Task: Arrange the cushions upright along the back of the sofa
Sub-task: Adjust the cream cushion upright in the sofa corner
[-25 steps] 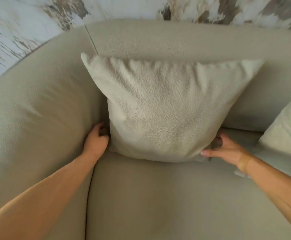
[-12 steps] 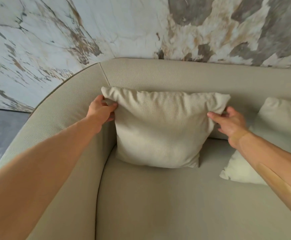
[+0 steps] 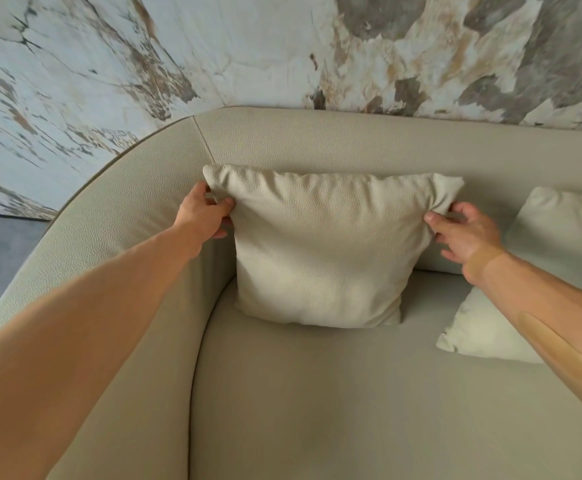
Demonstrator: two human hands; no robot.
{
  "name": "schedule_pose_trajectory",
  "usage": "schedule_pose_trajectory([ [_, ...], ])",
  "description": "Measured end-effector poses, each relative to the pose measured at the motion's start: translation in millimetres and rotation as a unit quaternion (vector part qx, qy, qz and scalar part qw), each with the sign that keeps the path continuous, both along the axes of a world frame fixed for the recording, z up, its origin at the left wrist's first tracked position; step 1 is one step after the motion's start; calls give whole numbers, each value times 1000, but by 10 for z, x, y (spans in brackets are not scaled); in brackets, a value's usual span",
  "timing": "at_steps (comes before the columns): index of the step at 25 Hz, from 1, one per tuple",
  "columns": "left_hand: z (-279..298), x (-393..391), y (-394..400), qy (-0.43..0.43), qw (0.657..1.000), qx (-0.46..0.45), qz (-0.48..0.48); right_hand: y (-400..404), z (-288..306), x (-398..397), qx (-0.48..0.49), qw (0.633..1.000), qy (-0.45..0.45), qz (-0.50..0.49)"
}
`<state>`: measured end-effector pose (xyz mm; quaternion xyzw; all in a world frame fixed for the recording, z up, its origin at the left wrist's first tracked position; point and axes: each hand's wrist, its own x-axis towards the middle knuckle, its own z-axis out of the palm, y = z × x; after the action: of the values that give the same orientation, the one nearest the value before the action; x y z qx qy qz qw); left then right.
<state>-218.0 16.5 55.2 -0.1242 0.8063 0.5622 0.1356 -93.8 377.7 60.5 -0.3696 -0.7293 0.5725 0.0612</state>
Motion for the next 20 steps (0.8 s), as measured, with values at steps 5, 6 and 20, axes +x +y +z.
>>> schedule_pose_trajectory([
  [5,-240,222,-93,-103,992,35,-66,-66,-44,284,-149,982,-69,90],
  [6,-283,263,-73,-114,987,20,-108,-76,-114,342,-157,975,-93,124],
  [20,-234,322,-15,-99,989,-12,-113,-381,-356,303,-104,980,-107,129],
])
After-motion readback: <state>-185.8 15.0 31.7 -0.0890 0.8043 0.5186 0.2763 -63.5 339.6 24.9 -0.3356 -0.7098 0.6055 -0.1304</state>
